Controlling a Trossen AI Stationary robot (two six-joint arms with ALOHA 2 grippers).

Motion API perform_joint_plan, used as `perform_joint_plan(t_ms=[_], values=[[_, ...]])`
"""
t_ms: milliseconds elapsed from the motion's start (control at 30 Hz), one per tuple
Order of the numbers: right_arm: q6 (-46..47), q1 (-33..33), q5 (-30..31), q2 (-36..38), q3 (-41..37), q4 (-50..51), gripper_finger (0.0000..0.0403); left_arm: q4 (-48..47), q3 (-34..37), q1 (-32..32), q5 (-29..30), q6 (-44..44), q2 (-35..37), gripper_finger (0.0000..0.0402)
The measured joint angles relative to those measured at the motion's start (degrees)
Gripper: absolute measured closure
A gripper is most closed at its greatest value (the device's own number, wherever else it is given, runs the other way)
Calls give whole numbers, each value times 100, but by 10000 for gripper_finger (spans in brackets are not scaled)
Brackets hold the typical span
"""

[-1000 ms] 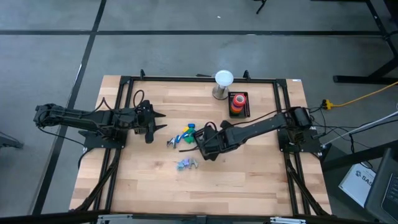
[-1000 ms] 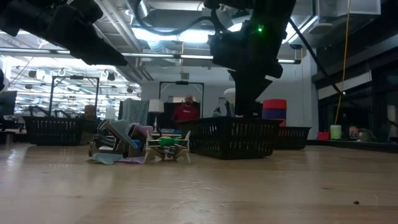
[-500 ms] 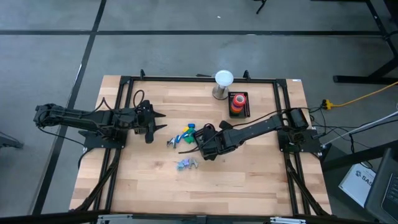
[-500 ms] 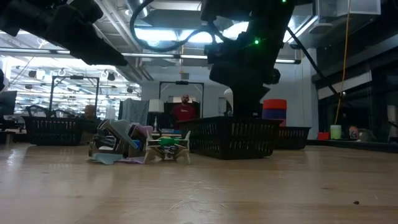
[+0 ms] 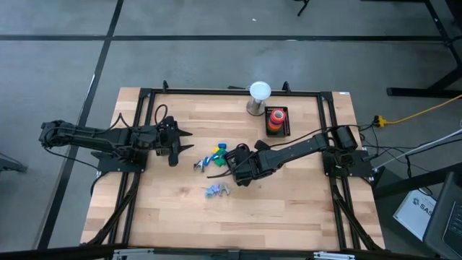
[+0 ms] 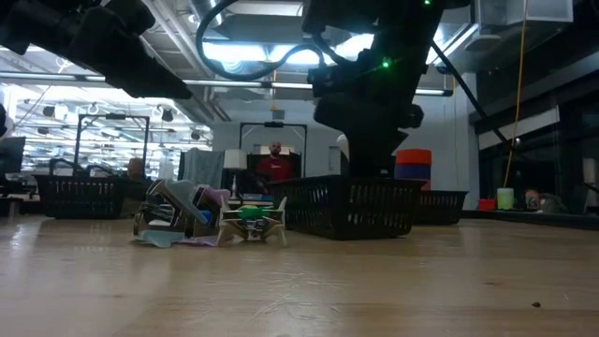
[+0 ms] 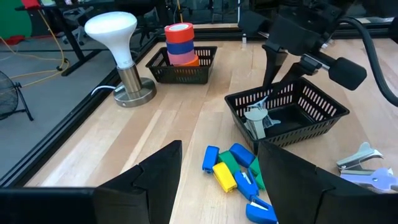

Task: Pick and place Stapler, Stapler remover, tape
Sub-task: Put the light blue staple remover into the center black bin, then put the gray staple remover into the center black bin

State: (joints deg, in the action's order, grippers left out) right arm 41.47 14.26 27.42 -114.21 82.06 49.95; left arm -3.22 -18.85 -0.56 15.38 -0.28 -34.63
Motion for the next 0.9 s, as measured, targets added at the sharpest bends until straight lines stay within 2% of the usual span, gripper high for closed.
perform_joint_plan(t_ms=[133,267,467,900], values=[[158,0,0,0,0,-1,290,-2,0,1,-1,0,0,192],[27,0,-1,0,0,-38,272,-2,0,2,-1,0,0,192],[-359,4,-148,11,52,-334,270,-2,0,0,0,1,0,192],[-1369,234,-163,33,892,-713,269,-2,0,1,-1,0,0,192]])
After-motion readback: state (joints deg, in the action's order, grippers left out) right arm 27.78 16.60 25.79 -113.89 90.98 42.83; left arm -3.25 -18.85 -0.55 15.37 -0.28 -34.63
